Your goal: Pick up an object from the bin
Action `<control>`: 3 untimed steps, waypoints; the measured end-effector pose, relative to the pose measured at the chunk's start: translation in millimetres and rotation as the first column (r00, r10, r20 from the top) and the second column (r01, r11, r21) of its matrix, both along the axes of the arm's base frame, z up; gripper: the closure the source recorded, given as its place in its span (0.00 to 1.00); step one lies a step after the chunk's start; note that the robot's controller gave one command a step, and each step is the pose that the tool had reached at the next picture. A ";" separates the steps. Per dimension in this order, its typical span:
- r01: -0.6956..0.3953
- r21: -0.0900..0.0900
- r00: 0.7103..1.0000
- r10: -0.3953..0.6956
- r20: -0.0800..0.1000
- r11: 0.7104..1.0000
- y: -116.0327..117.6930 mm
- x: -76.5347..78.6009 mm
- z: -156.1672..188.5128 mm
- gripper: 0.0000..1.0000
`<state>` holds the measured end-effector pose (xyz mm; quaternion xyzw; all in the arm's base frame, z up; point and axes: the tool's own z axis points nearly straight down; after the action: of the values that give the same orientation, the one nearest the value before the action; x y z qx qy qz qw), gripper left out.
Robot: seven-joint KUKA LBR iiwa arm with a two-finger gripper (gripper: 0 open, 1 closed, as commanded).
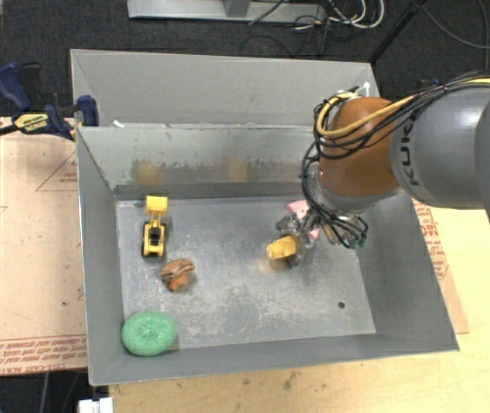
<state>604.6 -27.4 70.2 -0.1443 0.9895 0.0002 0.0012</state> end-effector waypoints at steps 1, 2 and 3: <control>0.000 0.000 1.000 0.000 0.000 1.000 0.0 0.0 0.0 1.00; 0.000 0.000 1.000 0.000 0.000 1.000 0.1 0.0 0.0 1.00; 0.000 0.000 1.000 0.000 0.000 1.000 0.1 0.0 0.0 1.00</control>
Offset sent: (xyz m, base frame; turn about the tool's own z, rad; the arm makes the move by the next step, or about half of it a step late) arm 0.0000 0.0000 0.0000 0.0000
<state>604.6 -27.3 70.2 -0.1445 0.9895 0.0001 0.0012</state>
